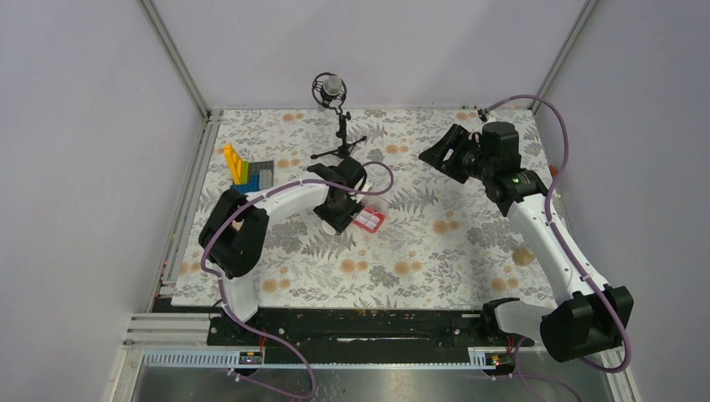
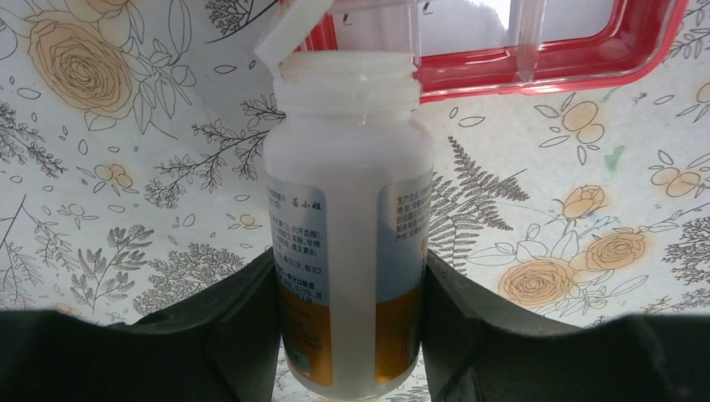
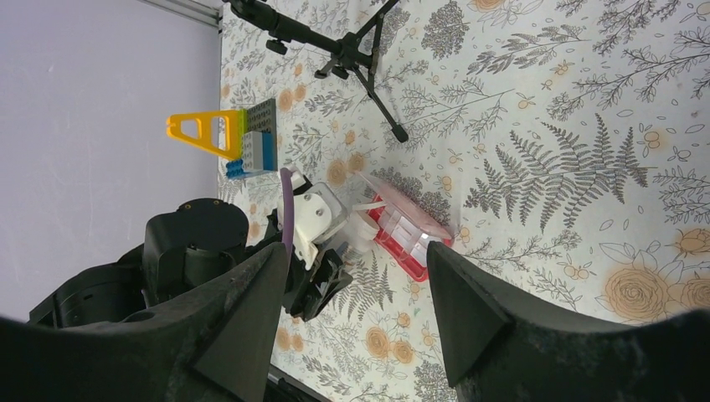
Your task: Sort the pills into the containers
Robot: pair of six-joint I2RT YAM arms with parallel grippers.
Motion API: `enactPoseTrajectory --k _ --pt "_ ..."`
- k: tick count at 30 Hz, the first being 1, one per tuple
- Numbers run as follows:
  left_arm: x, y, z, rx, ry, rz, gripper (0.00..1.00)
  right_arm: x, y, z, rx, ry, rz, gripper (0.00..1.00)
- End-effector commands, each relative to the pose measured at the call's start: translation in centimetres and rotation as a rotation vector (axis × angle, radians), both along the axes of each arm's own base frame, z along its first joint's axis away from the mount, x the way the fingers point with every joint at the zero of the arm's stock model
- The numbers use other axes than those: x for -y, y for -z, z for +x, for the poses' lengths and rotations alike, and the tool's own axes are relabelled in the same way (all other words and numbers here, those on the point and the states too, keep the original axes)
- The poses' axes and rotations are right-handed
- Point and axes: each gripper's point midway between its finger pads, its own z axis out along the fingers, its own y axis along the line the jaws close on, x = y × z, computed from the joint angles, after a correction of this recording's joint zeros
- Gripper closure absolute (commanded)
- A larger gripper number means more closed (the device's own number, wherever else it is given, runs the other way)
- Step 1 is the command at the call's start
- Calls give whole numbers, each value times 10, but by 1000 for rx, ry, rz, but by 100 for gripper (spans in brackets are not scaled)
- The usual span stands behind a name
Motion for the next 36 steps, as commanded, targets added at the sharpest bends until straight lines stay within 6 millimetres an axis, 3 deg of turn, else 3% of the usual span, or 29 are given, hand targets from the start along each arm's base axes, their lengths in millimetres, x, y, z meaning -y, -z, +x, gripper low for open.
enactPoseTrajectory --k 1,21,36 --pt "-2 -12 9 32 10 40 100 -1 -13 -1 40 -6 32 31" --pt "2 -21 11 54 38 33 100 -3 -9 4 28 -10 48 31" --pt "7 -37 7 174 52 -105 100 -3 -10 5 26 -7 52 31"
